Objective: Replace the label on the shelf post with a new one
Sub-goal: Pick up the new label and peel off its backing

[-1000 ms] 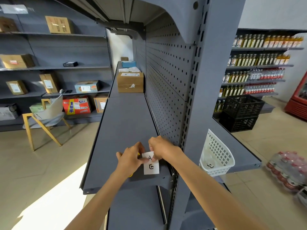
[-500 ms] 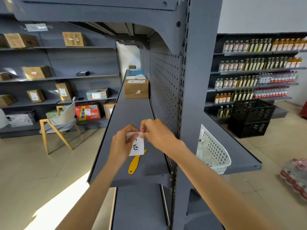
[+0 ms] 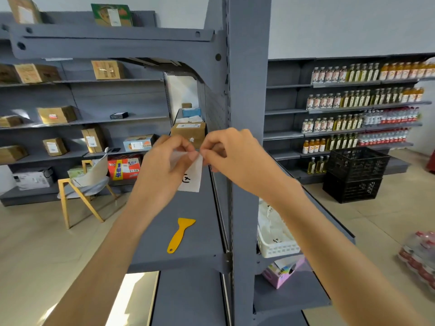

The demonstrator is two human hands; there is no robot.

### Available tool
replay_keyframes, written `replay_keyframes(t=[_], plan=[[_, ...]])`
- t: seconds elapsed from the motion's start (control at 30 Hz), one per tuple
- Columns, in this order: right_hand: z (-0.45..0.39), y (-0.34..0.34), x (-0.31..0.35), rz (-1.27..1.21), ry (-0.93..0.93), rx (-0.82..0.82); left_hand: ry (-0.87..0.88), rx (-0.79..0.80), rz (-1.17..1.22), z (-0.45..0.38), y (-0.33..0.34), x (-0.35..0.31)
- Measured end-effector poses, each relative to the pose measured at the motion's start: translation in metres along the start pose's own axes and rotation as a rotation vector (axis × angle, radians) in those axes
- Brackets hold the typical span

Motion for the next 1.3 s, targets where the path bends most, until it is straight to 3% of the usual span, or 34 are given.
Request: replay_keyframes(t=[0.43,0.93,1.07,1.17,1.3], plan=[[0.014,-0.067,-0.016,-0.082,-0.104,0.286,0.107,0.093,-0.057,-0.013,0.026,-0.082],[0.026,-0.099,-0.046,-0.085,-0.151,0.328,0.045,0.202,-0.03,-0.022,0.066,-0.106],[0.023,-0.103,-0.05,-0.141,-0.153,0.311,0.044,0.131,-0.031,-0.022,0.064,-0.109],[0.022,-0.108,-0.055,-0.241,-0.13,0.286,0.032,-0.017,0.018,-0.016,0.056,-0.112],[0.022,-0.114,-0.053,-0.352,-0.126,0.281,0.14,-0.1,-0.126,-0.006,0.055,-0.13]])
Point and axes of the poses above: each hand's wrist, its own z-axis away from the middle knuckle, its own y-axis out of the palm, x = y × z, the point moved 9 cm from there along -z, towards the middle knuckle, and after that the axes turned 5 degrees about -z, right-handed, at the moved point
